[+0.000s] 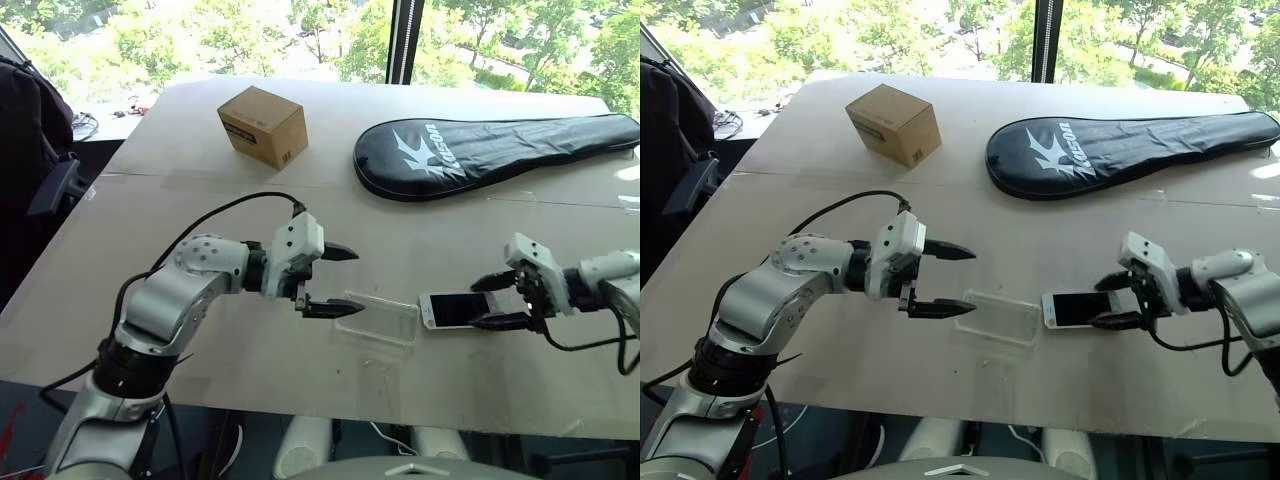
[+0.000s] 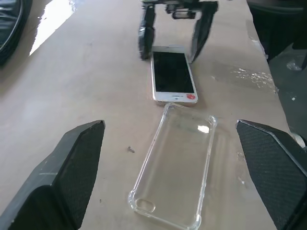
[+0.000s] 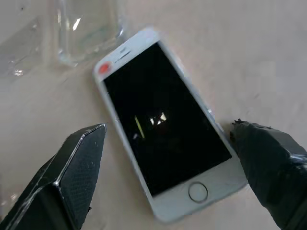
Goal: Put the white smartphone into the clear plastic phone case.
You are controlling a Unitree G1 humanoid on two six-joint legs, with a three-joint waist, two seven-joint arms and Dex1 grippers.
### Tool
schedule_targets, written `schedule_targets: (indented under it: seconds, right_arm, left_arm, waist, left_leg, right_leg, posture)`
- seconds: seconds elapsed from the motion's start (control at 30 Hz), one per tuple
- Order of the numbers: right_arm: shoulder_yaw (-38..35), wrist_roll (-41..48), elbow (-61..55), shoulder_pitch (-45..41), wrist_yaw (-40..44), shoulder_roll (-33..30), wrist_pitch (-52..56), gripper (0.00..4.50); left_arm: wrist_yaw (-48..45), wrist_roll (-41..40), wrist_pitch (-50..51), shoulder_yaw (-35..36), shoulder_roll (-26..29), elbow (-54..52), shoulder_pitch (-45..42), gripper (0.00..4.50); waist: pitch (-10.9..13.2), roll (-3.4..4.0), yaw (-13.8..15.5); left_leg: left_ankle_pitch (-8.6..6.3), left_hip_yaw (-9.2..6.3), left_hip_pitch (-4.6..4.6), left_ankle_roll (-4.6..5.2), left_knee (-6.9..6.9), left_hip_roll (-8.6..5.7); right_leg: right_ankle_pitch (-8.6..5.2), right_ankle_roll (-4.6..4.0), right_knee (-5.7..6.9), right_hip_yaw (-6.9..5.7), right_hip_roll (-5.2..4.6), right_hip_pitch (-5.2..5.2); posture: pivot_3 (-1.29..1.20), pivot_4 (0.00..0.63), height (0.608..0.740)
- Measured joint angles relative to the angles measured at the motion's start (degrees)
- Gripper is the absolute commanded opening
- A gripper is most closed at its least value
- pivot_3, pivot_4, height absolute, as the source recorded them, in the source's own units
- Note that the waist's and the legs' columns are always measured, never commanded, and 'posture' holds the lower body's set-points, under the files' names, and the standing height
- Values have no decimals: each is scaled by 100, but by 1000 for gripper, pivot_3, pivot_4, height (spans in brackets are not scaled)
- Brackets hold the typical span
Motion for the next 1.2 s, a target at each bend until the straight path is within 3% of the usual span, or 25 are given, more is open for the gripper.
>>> schedule_targets:
  seconds: [0.1,0.27,0.43,0.57,0.7,0.9,1.17,1.2]
  right_arm:
    - [-373,188,-469,715,-97,69,-188,4500]
    - [-676,-202,-927,1738,-621,429,-1420,4500]
    - [-906,-281,-974,2074,-1718,1525,-1634,4500]
    - [-1193,-35,-1609,2636,-2596,2138,-1235,4500]
    - [-1052,-235,-2245,3148,-3277,2523,-1193,4500]
    - [-527,-1282,-2395,3488,-3915,2506,-1957,4500]
    - [-548,-1148,-2181,3612,-4434,3469,-2072,4500]
    - [-549,-1137,-2173,3615,-4445,3489,-2072,4249]
  left_arm:
    - [-41,-16,-33,-13,-20,14,-37,4457]
    - [-228,-19,-124,-85,-29,183,-199,4457]
    - [-340,17,-240,-236,-28,236,-256,4457]
    - [-382,32,-297,-238,-15,247,-266,4457]
    - [-408,55,-314,-241,-14,285,-255,4457]
    - [-499,101,-364,-303,-19,389,-268,4457]
    - [-605,104,-454,-395,-23,436,-390,4457]
    - [-619,104,-460,-395,-22,437,-390,4487]
  waist:
    - [1,-1,-30]
    - [-3,-7,-60]
    - [8,-26,-173]
    - [14,-15,-152]
    - [14,-15,-115]
    - [14,-15,-119]
    - [3,-32,-154]
    - [0,-37,-154]
  left_leg:
    - [0,-3,3,0,8,0]
    - [0,-1,19,0,19,0]
    - [2,5,111,-5,18,3]
    - [3,2,109,-5,19,4]
    - [2,0,104,-6,11,3]
    - [2,1,106,-6,8,2]
    - [-1,10,117,1,9,7]
    - [-1,9,117,1,9,7]
  right_leg:
    - [1,1,8,-3,0,7]
    - [4,5,21,6,11,18]
    - [8,6,20,26,17,101]
    - [9,6,23,28,18,96]
    - [8,5,22,25,18,90]
    - [8,6,13,27,23,91]
    - [9,4,15,44,28,96]
    - [9,4,15,43,28,96]
  posture:
    - [0,150,740]
    - [0,150,740]
    - [0,150,740]
    - [0,150,740]
    - [0,150,740]
    - [0,150,740]
    - [0,150,740]
    - [0,150,740]
